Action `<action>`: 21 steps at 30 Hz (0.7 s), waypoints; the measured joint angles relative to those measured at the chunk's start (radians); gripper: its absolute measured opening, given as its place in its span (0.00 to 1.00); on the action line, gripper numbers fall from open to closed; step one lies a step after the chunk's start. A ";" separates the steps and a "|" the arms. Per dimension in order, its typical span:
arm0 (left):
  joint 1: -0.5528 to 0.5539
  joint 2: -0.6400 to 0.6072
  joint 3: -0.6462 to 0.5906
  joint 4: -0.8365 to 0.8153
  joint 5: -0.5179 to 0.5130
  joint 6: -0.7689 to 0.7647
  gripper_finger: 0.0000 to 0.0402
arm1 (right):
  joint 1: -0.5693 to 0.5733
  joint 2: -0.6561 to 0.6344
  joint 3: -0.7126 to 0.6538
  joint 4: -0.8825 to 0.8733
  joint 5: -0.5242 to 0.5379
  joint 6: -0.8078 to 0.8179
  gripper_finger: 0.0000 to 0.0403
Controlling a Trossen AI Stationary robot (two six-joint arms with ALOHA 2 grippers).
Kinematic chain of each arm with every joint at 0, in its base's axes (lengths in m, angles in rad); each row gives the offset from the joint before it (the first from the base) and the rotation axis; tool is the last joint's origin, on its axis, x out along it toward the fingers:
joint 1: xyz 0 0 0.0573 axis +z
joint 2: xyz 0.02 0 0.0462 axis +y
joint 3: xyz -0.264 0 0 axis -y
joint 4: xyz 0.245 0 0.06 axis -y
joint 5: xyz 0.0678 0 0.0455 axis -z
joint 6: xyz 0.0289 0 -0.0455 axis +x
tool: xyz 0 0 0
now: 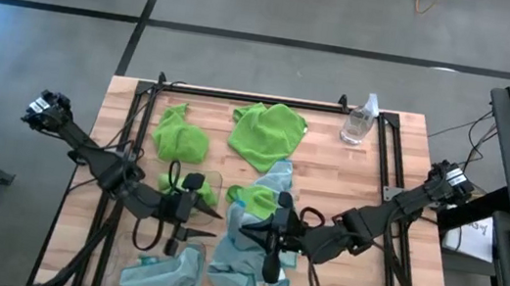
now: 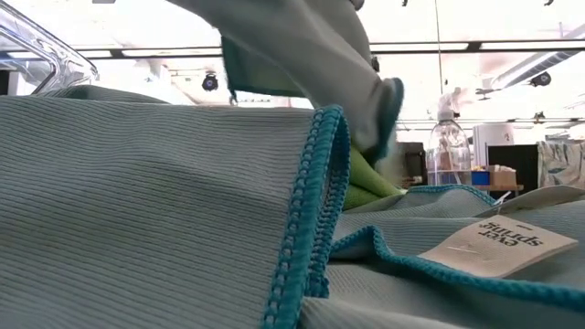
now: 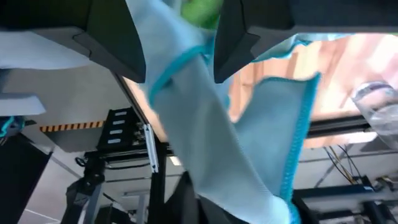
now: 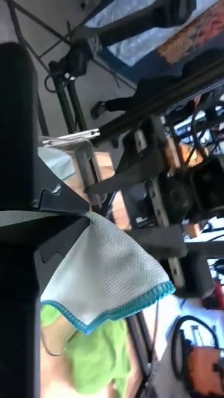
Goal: Sort microfiber towel by color & place in baskets
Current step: Put the right blue microfiber cloth into the bottom transparent bin
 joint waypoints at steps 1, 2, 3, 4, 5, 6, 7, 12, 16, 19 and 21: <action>0.005 0.000 0.000 0.011 0.000 0.009 0.44 | 0.000 0.000 0.000 0.010 -0.003 -0.018 0.02; 0.010 0.000 0.000 0.018 0.000 0.019 0.44 | 0.000 0.000 0.000 0.018 -0.004 -0.028 0.02; 0.015 0.000 0.000 0.021 0.000 0.028 0.45 | 0.000 0.000 0.000 0.023 -0.004 -0.037 0.02; 0.020 0.000 0.000 0.025 0.000 0.035 0.45 | 0.000 0.000 0.000 0.027 -0.004 -0.041 0.02; 0.024 0.000 0.000 0.028 0.000 0.040 0.45 | 0.000 0.000 0.000 0.033 -0.004 -0.048 0.02; 0.029 0.000 0.000 0.031 0.000 0.040 0.45 | 0.000 0.000 0.000 0.038 -0.005 -0.059 0.02; 0.034 0.000 0.000 0.032 0.000 0.040 0.45 | 0.000 0.000 0.000 0.040 -0.005 -0.075 0.02; 0.057 0.003 0.000 0.051 0.000 0.040 0.45 | -0.004 0.000 0.000 0.056 -0.011 -0.103 0.02; 0.072 0.027 0.000 0.080 0.012 0.041 0.45 | -0.009 0.000 0.000 0.087 -0.011 -0.134 0.02; 0.086 0.053 0.000 0.105 0.069 0.041 0.45 | -0.015 0.000 0.000 0.096 -0.011 -0.144 0.02; 0.091 0.074 0.000 0.131 0.103 0.045 0.45 | -0.021 0.000 0.000 0.095 -0.012 -0.144 0.02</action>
